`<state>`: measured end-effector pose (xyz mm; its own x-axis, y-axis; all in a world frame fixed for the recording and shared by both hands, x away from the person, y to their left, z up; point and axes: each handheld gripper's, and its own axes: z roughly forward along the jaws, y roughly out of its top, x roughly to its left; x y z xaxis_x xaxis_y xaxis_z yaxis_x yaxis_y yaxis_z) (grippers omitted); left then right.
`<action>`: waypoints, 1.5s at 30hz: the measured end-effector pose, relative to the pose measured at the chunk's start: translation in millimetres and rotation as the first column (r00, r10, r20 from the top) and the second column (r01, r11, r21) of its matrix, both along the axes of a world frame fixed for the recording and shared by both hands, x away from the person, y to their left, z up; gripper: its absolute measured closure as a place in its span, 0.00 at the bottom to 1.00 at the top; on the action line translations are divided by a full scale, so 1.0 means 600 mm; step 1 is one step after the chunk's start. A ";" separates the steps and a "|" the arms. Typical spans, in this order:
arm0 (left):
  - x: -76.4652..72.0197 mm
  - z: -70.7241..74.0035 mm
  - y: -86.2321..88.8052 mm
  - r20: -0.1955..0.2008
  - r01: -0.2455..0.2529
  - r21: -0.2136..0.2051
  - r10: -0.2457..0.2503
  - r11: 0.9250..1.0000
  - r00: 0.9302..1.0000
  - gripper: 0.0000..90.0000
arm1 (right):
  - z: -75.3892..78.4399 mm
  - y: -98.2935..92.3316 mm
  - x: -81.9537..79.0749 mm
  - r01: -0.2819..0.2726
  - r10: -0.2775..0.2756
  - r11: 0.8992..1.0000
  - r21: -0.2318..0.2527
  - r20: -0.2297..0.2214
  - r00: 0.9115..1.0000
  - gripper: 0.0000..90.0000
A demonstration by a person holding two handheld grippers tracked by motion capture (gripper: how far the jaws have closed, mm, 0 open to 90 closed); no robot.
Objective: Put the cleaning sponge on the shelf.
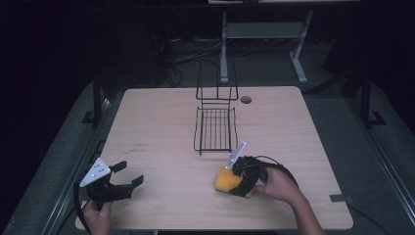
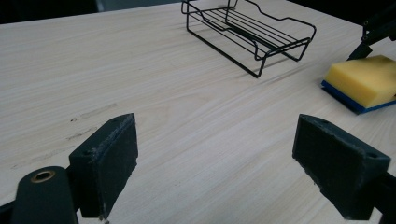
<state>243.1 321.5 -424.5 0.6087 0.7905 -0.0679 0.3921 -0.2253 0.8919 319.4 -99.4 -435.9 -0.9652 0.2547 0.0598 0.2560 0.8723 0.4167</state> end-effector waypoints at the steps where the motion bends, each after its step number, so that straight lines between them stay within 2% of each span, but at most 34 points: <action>1: 0.001 0.000 0.000 -0.001 0.002 0.005 -0.002 1.000 1.000 0.15 | 0.001 0.001 0.000 -0.001 0.001 1.000 0.001 -0.001 1.000 0.24; 7: 0.003 -0.001 0.001 -0.004 -0.004 0.003 0.004 1.000 1.000 0.15 | 0.015 0.007 0.005 -0.023 0.023 1.000 0.019 0.011 1.000 0.24; 14: 0.005 -0.002 -0.001 -0.004 -0.003 0.002 0.003 1.000 1.000 0.15 | 0.027 0.009 0.013 -0.034 0.034 0.999 0.037 0.004 0.999 0.24; 34: 0.006 -0.003 0.000 -0.005 -0.009 -0.005 0.009 1.000 1.000 0.15 | 0.053 0.022 0.034 -0.062 0.061 0.997 0.041 0.009 0.998 0.24; 45: 0.006 -0.002 0.000 -0.003 -0.003 -0.004 0.003 1.000 1.000 0.15 | 0.056 0.028 0.044 -0.067 0.067 0.997 0.043 0.007 0.998 0.24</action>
<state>246.7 321.2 -425.8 0.6058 0.7923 -0.0727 0.3956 -0.2206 0.8915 345.6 -82.7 -402.6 -0.9803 0.1869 0.0639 0.1953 0.8684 0.4558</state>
